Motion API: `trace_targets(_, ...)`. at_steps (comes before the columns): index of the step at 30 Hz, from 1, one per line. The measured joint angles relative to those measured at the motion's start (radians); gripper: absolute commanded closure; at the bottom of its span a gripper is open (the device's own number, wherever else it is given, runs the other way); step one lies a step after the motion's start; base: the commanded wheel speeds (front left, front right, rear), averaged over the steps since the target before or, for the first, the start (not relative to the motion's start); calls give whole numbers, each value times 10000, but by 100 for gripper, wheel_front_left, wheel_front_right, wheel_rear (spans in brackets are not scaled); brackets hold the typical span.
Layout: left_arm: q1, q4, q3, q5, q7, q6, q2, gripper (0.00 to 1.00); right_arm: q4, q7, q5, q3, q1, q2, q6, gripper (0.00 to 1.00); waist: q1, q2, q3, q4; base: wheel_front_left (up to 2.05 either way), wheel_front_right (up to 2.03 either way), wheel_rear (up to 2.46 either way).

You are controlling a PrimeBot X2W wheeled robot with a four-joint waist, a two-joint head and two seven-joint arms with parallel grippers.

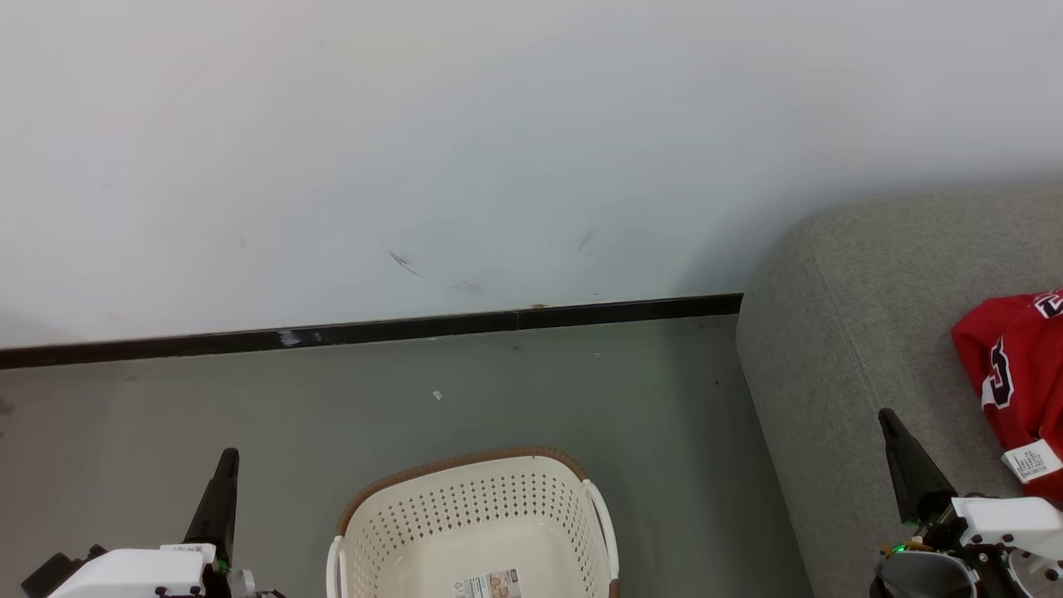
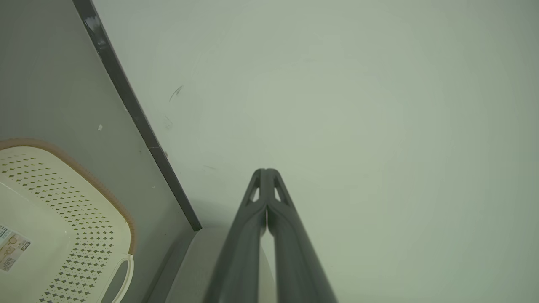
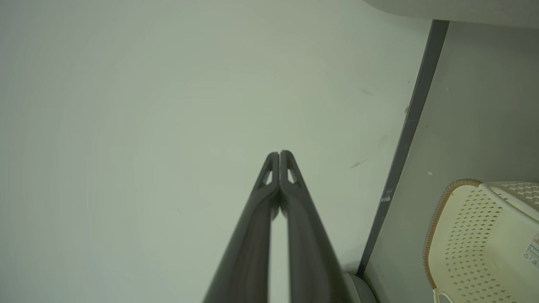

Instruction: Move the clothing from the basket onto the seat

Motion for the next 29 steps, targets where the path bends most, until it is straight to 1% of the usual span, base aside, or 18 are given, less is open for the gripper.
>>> trace_targets(29,0,23,19,0,0,-6,0,100,6,0,0,2,-2,-8,0,100,-1,0,0,0,0,0,0)
